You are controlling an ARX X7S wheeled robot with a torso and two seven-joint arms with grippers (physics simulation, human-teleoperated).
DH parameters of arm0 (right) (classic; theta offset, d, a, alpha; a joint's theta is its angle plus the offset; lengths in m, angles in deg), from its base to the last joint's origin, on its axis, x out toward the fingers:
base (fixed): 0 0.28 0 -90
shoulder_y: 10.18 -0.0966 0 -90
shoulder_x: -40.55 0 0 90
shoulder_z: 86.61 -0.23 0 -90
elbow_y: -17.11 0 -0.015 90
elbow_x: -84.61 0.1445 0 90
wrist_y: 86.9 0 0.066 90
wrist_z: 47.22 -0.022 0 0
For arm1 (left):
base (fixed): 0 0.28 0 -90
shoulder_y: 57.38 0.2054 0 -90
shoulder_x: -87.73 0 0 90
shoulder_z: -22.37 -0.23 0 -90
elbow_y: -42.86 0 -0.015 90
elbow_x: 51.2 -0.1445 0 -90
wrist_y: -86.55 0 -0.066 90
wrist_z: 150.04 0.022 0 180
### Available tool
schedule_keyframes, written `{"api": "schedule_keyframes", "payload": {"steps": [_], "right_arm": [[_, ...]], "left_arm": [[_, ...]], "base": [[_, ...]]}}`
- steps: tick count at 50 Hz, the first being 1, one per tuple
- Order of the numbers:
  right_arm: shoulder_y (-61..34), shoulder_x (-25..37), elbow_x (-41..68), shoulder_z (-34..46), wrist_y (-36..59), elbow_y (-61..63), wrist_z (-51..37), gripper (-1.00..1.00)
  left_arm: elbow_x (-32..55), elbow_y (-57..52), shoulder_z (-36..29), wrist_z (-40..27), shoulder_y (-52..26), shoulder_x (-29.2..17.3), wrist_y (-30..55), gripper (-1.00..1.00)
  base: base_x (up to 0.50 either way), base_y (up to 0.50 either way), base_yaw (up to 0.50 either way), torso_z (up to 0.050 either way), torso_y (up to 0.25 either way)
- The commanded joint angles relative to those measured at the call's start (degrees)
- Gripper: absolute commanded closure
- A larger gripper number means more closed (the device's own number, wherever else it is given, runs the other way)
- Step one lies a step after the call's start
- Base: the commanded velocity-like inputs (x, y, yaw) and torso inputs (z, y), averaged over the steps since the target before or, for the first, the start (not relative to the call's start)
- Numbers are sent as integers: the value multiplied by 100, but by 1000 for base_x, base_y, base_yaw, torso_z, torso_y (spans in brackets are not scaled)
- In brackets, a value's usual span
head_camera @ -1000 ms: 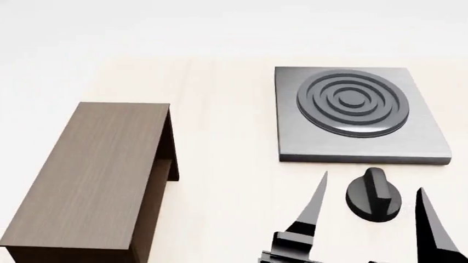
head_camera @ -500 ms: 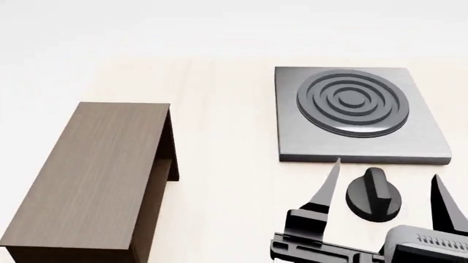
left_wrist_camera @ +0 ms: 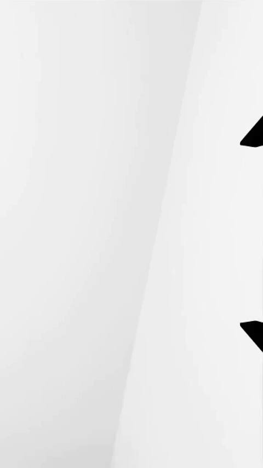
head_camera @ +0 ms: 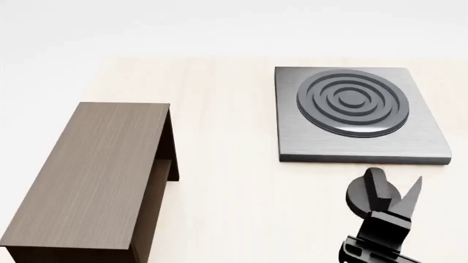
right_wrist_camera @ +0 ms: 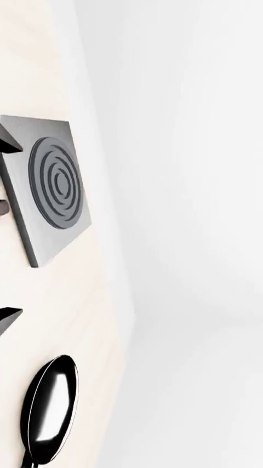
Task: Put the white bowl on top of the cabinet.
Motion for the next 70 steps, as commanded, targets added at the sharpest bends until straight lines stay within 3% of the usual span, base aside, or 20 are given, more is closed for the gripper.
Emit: {"api": "schedule_keyframes", "payload": {"steps": [1, 16, 25, 38, 49, 55, 70], "right_arm": [[393, 535, 1079, -798, -371, -11, -780, -100], [1886, 1074, 1800, -2808, -659, -247, -1044, -100], [2759, 739, 1869, -4059, -576, -538, -699, -100], [3341, 612, 1841, -5063, -388, -898, -423, -100], [3453, 662, 1898, -5061, -329, -1108, -544, -100], [3395, 686, 1894, -4690, -324, -1312, -651, -100], [2753, 1502, 3121, -3402, -737, -2100, -910, -100]], "left_arm": [[48, 36, -19, 6, 4, -13, -42, -100], [104, 53, -33, -1, 31, -23, -92, -100], [110, 44, -48, -23, 39, -40, -95, -100], [103, 39, -82, -53, 46, -54, -102, -100], [97, 30, -100, -82, 60, -65, -111, -100], [100, 39, -110, -87, 61, -73, -121, -100], [98, 81, -145, -101, 36, -101, -127, -100]], "base": [[0, 0, 0, 0, 0], [0, 0, 0, 0, 0], [0, 0, 0, 0, 0], [0, 0, 0, 0, 0], [0, 0, 0, 0, 0], [0, 0, 0, 0, 0], [0, 0, 0, 0, 0]]}}
